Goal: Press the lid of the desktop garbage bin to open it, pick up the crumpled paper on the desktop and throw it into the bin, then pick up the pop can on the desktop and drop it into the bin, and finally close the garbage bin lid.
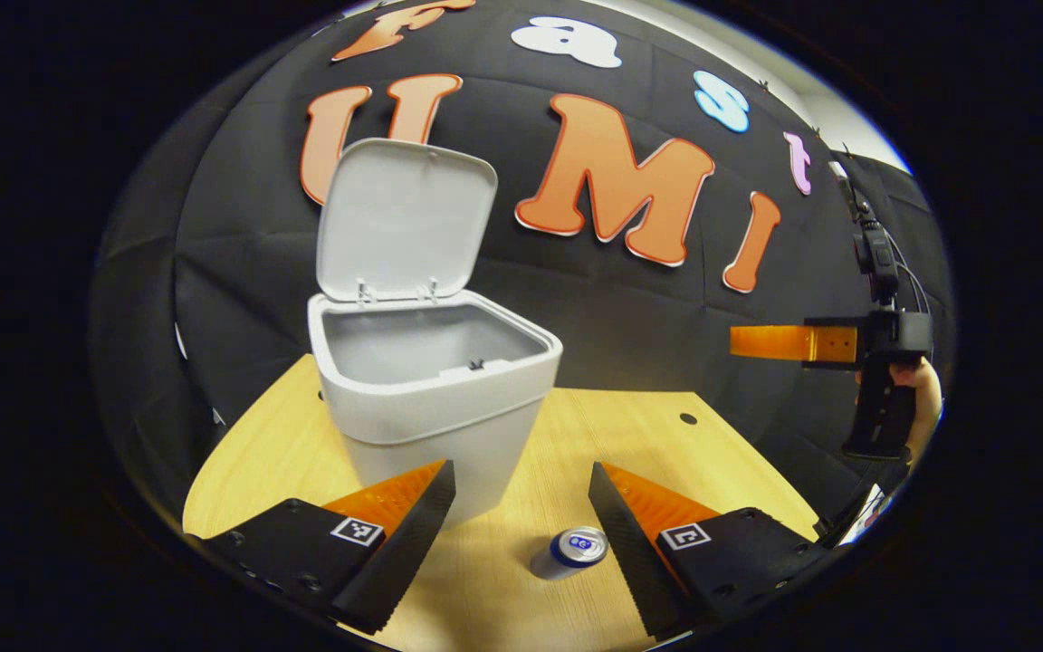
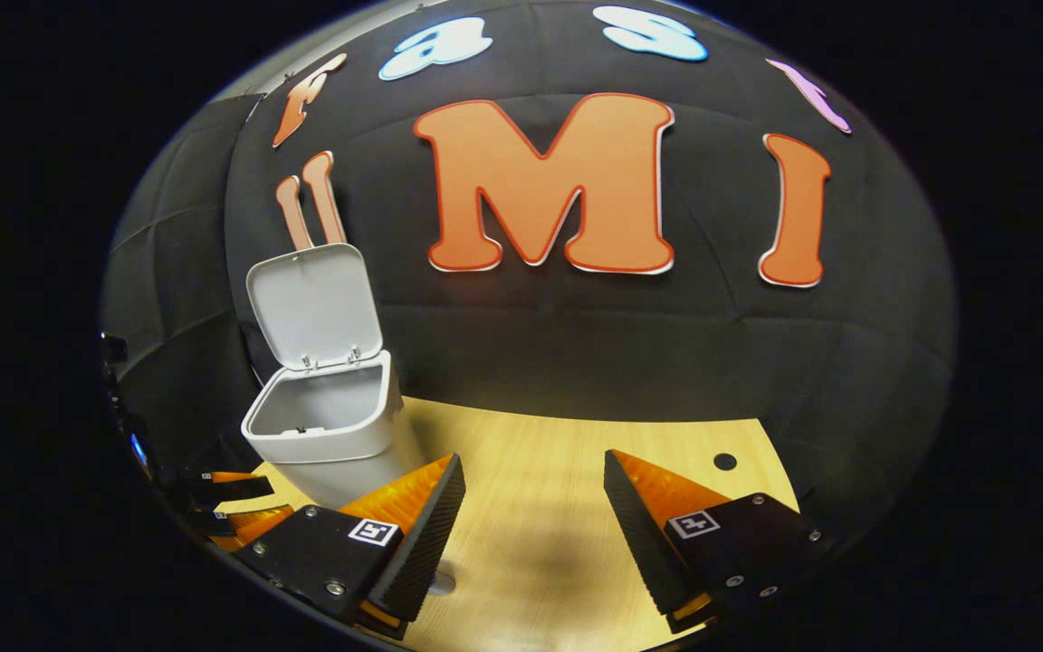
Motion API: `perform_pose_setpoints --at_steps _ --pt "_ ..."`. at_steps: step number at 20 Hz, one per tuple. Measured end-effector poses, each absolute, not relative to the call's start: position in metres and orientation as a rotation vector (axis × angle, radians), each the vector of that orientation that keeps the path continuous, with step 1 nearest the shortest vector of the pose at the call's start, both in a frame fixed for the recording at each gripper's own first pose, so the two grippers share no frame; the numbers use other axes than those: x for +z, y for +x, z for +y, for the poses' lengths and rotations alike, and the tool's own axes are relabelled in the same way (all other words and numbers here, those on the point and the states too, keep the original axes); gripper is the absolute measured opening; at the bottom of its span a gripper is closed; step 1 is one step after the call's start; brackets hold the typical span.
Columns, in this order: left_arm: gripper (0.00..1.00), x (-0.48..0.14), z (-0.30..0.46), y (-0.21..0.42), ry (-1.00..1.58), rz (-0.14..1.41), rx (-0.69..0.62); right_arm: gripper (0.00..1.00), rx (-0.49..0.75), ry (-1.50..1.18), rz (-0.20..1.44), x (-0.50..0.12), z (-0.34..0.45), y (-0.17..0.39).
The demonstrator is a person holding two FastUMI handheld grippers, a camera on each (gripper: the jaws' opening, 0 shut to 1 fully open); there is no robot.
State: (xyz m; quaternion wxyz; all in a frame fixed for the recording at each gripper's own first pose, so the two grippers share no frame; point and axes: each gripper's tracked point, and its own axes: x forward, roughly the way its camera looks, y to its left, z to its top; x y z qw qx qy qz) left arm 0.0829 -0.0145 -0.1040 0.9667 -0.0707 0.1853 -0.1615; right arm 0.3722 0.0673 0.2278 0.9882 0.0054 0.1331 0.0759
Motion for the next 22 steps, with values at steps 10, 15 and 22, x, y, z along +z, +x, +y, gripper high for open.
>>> perform_pose_setpoints --at_steps 10,15,22 --pt "0.97 -0.211 -0.073 0.06 -0.066 0.617 -0.382 0.92 0.097 0.056 0.371 0.178 0.018 0.344" --pt "0.97 -0.234 -0.085 0.053 -0.069 0.656 -0.383 0.92 0.089 0.054 0.398 0.167 0.008 0.342" --pt "0.97 -0.253 -0.09 0.064 -0.065 0.694 -0.373 0.92 0.09 0.057 0.423 0.158 0.002 0.348"
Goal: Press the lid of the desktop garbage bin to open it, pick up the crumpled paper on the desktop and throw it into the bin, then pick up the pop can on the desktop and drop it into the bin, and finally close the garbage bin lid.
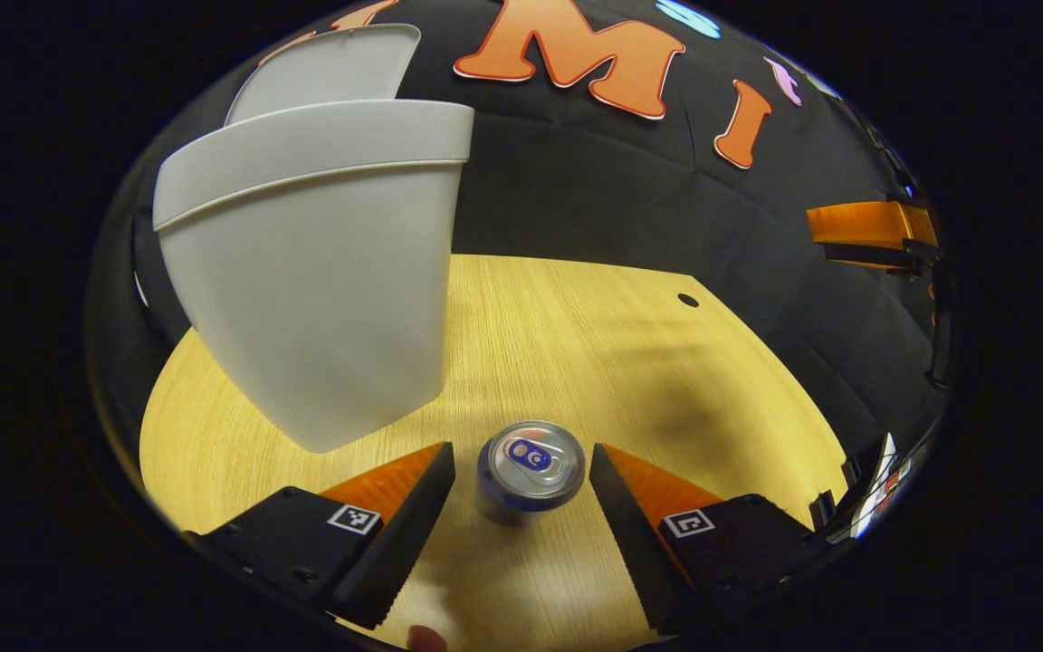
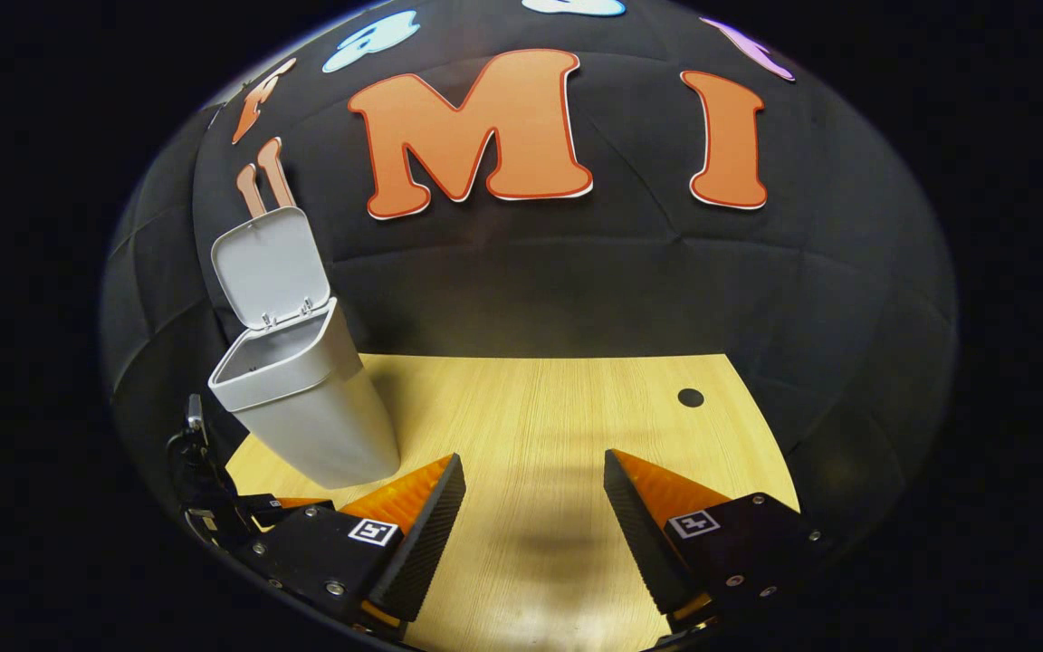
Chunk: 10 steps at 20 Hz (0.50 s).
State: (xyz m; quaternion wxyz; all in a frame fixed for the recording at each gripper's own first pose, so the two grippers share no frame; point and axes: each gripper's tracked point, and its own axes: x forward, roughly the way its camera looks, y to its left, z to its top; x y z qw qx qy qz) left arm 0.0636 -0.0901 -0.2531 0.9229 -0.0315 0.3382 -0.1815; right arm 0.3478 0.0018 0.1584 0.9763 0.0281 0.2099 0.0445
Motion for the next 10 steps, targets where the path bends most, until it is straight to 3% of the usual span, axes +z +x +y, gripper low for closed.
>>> perform_pose_setpoints --at_steps 10 --pt "0.98 -0.3 -0.104 0.078 -0.025 0.779 -0.379 0.93 0.078 0.061 0.482 0.138 -0.002 0.359"
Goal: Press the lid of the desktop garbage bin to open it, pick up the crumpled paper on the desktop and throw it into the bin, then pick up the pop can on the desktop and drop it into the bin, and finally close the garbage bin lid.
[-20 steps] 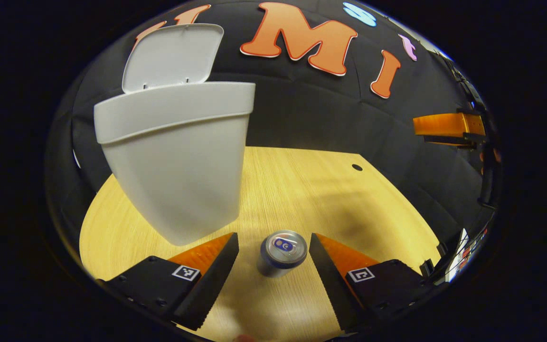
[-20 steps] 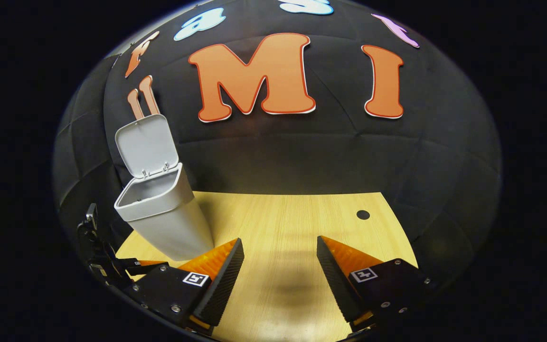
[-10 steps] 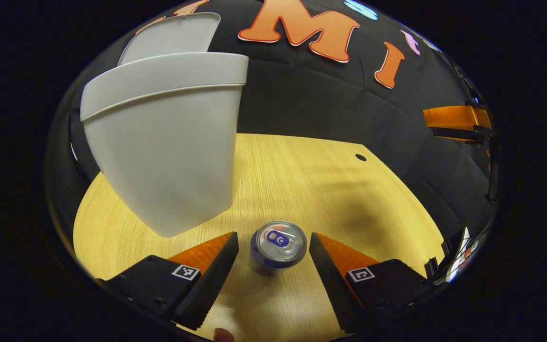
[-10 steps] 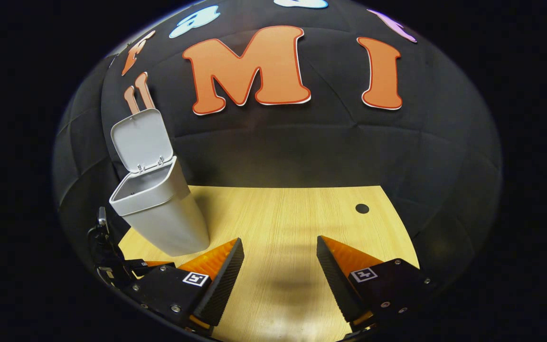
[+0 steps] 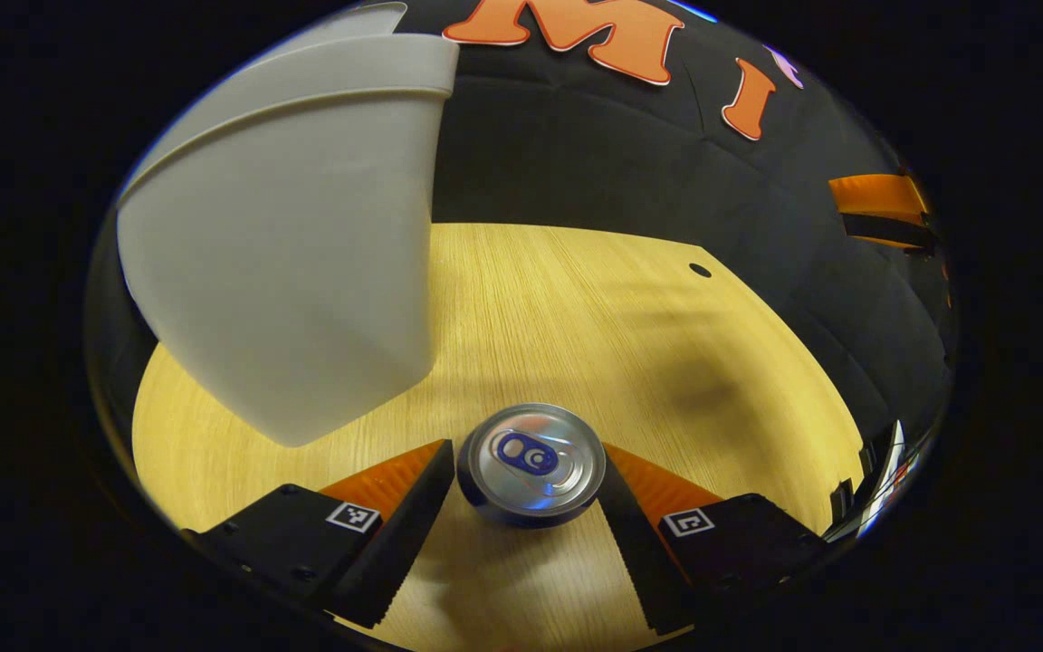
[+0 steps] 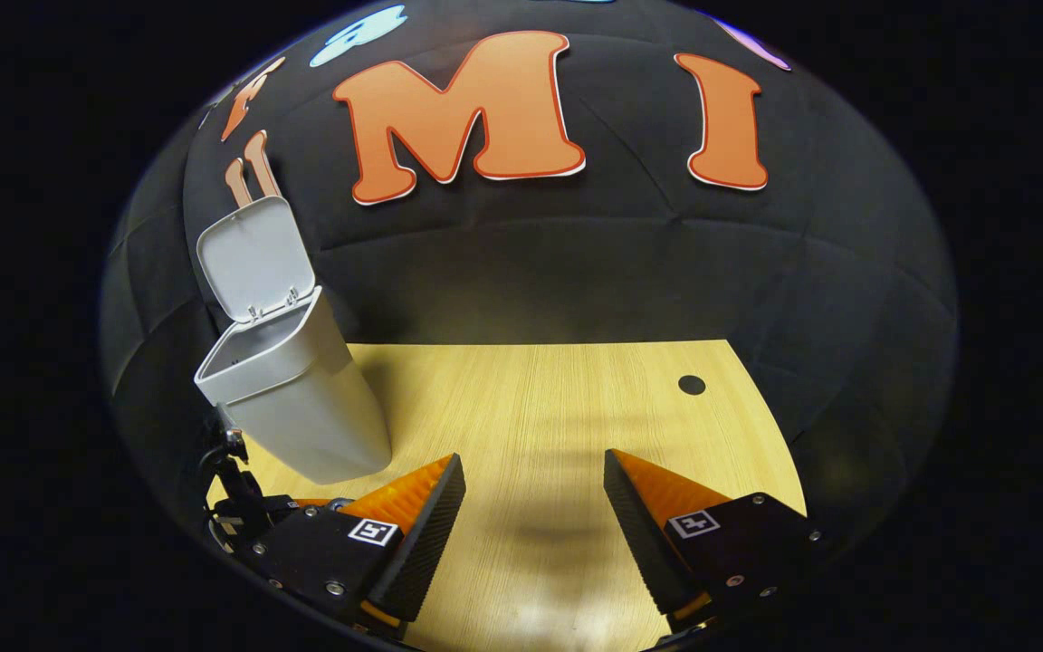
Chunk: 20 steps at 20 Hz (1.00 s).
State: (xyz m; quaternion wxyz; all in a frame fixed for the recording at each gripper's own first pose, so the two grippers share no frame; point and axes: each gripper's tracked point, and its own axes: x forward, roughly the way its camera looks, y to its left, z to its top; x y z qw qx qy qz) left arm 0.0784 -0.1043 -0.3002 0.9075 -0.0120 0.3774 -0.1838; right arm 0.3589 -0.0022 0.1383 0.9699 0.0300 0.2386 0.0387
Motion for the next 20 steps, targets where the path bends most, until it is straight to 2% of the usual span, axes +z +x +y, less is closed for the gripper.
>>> perform_pose_setpoints --at_steps 3,10,14,20 --pt "0.86 -0.302 -0.1 0.09 0.009 0.734 -0.369 0.93 0.072 0.055 0.5 0.132 -0.004 0.358" --pt "0.85 -0.29 -0.096 0.092 0.016 0.712 -0.37 0.92 0.075 0.06 0.515 0.124 0.001 0.361" --pt "0.85 -0.247 -0.086 0.08 -0.014 0.684 -0.364 0.93 0.087 0.077 0.501 0.131 0.003 0.36" --pt "0.84 -0.145 -0.064 0.074 -0.085 0.592 -0.341 0.92 0.103 0.094 0.454 0.15 0.014 0.359"
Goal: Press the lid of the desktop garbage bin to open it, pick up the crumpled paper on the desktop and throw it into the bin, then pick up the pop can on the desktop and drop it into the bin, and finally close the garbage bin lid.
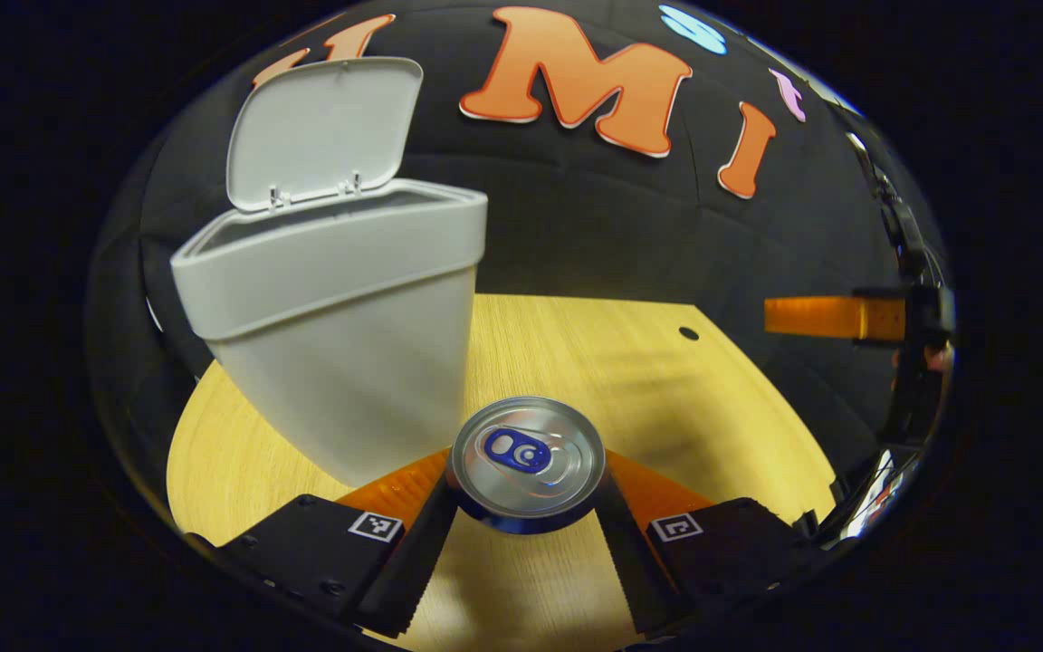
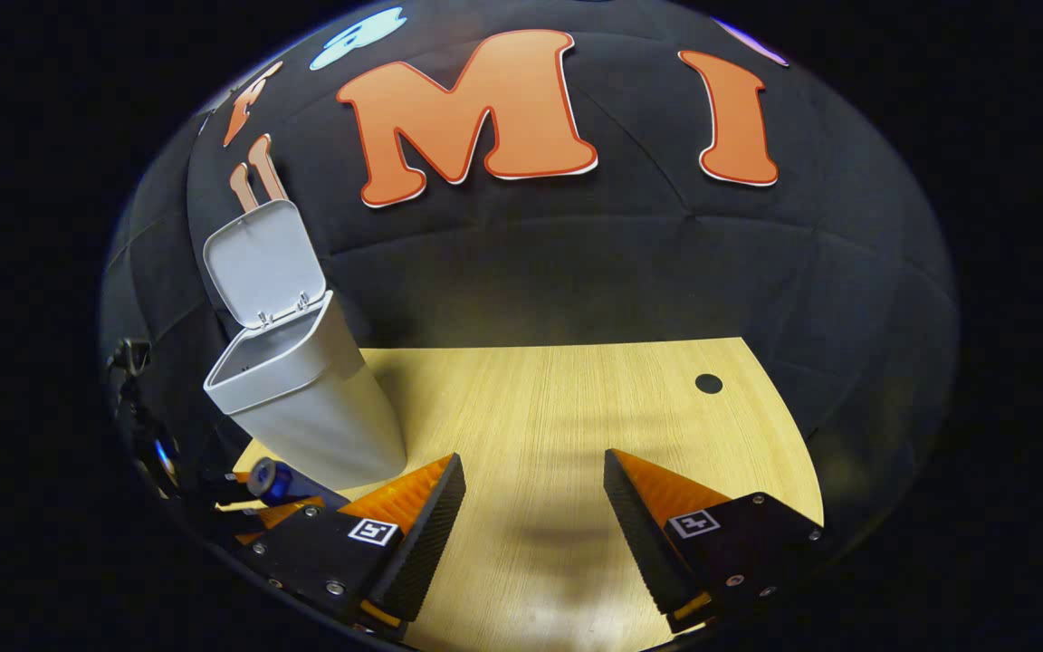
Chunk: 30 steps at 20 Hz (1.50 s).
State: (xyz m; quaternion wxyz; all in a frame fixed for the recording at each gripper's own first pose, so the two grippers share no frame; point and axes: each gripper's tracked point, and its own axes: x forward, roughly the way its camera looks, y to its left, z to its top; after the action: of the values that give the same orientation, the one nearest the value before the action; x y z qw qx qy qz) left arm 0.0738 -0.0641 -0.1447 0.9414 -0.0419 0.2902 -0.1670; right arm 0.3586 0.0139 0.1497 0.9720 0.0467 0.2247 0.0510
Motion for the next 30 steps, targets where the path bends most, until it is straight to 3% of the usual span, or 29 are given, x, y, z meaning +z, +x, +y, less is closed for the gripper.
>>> perform_pose_setpoints --at_steps 8,20,24,30 --pt "0.83 -0.034 -0.038 0.079 -0.12 0.416 -0.344 0.92 0.106 0.11 0.408 0.17 0.023 0.355" --pt "0.83 0.046 0.047 0.134 -0.072 0.23 -0.214 0.92 0.087 0.11 0.383 0.184 0.031 0.358" --pt "0.82 0.056 0.066 0.162 -0.058 0.176 -0.162 0.92 0.067 0.11 0.384 0.184 0.026 0.36" --pt "0.82 0.026 0.08 0.2 -0.089 0.22 -0.116 0.92 0.031 0.112 0.395 0.18 0.015 0.36"
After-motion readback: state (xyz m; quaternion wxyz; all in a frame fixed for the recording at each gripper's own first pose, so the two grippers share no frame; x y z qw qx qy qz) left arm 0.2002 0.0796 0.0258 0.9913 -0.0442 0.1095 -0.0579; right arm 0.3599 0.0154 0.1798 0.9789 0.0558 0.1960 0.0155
